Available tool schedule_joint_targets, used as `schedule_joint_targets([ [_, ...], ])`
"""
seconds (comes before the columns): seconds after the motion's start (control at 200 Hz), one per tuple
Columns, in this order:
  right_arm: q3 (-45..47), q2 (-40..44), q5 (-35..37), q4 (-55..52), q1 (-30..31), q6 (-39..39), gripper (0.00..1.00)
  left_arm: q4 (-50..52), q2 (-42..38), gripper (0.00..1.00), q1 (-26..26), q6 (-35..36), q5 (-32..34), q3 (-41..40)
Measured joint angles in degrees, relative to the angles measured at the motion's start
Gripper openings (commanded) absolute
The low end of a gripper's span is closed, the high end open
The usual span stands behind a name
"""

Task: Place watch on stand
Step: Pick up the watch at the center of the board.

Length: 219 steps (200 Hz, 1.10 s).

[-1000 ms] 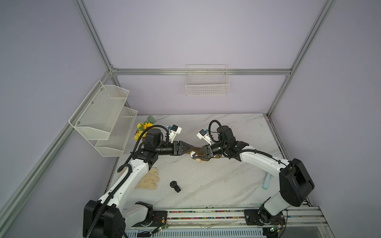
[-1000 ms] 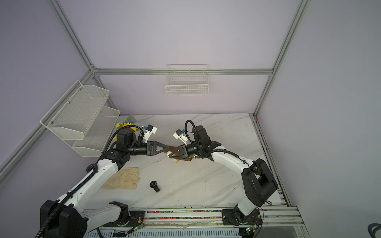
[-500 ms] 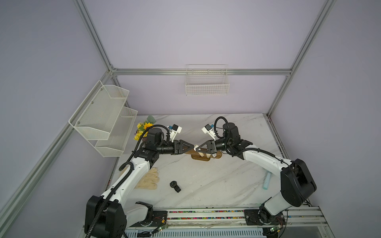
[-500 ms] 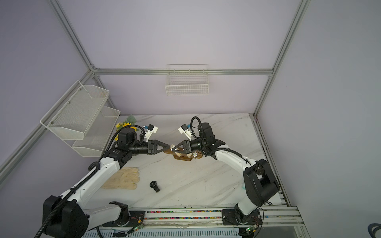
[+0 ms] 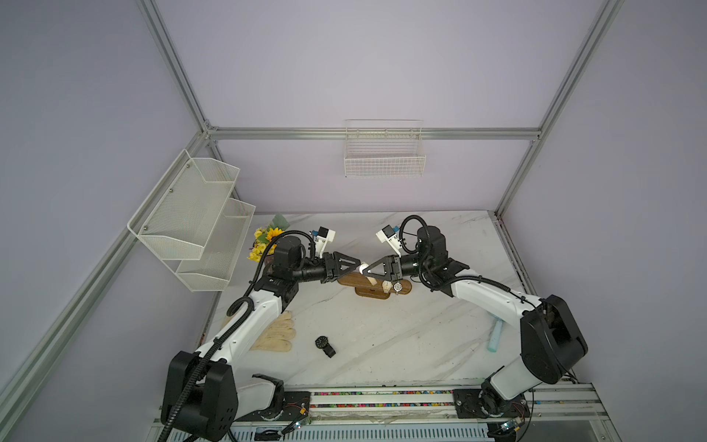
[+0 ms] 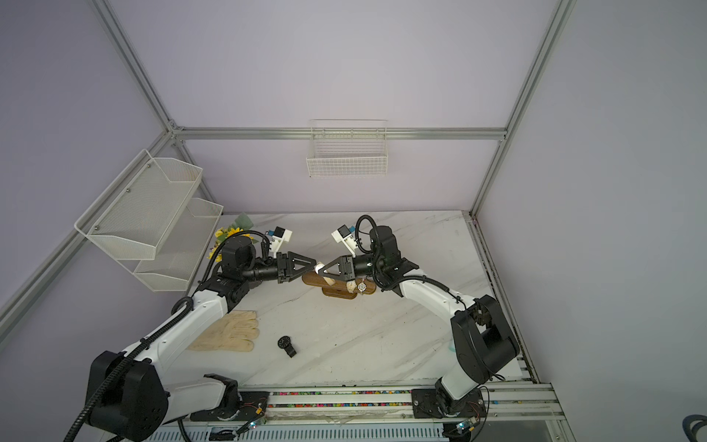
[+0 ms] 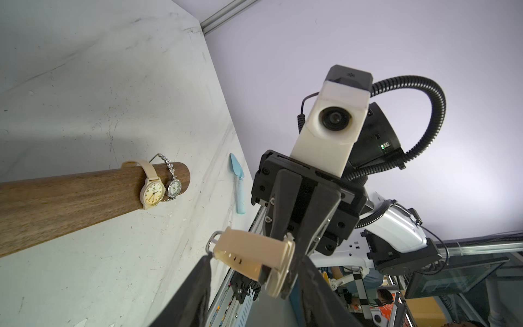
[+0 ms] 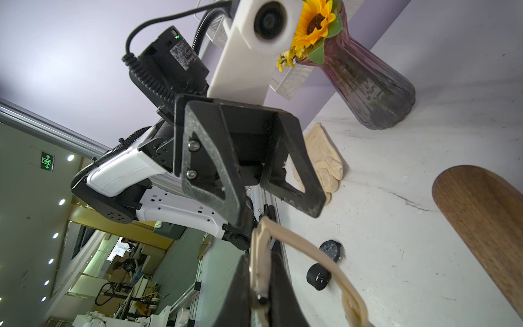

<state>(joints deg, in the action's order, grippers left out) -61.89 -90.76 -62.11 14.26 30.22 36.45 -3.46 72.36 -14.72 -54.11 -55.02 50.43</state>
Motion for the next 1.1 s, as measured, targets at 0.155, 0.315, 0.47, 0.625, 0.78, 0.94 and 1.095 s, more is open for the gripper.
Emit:
schedule_joint_targets([
  [0.155, 0.09, 0.0, 2.08, 0.87, 0.0, 0.42, 0.09, -4.17, 0.57, 0.47, -0.46, -4.39, 1.25, -0.52],
  [0.315, 0.09, -0.02, 4.46, 0.94, 0.37, -0.04, 0.09, -8.15, 1.68, 0.52, -1.38, -8.57, 1.55, -0.74],
  [0.47, 0.09, -0.39, 6.34, 0.94, 0.66, -0.74, 0.09, -9.84, 1.77, 0.51, -2.25, -10.86, 1.77, -0.74],
  [0.625, -0.11, -1.16, 7.28, 1.77, 0.79, -0.87, 0.09, -9.77, 1.77, 0.44, -2.32, -11.54, 2.34, -0.74],
  [0.78, -0.92, -2.51, 7.26, 3.96, 1.09, -0.42, 0.09, -10.19, 2.01, 0.45, -2.29, -12.02, 3.32, -0.74],
  [0.94, -1.46, -3.54, 7.76, 5.27, 1.81, -0.26, 0.09, -12.39, 3.76, 0.44, -2.38, -13.51, 3.21, -0.74],
  [1.095, -1.6, -4.09, 7.98, 6.4, 2.69, -0.26, 0.09, -14.84, 5.18, 0.38, -2.49, -15.85, 3.28, -0.74],
])
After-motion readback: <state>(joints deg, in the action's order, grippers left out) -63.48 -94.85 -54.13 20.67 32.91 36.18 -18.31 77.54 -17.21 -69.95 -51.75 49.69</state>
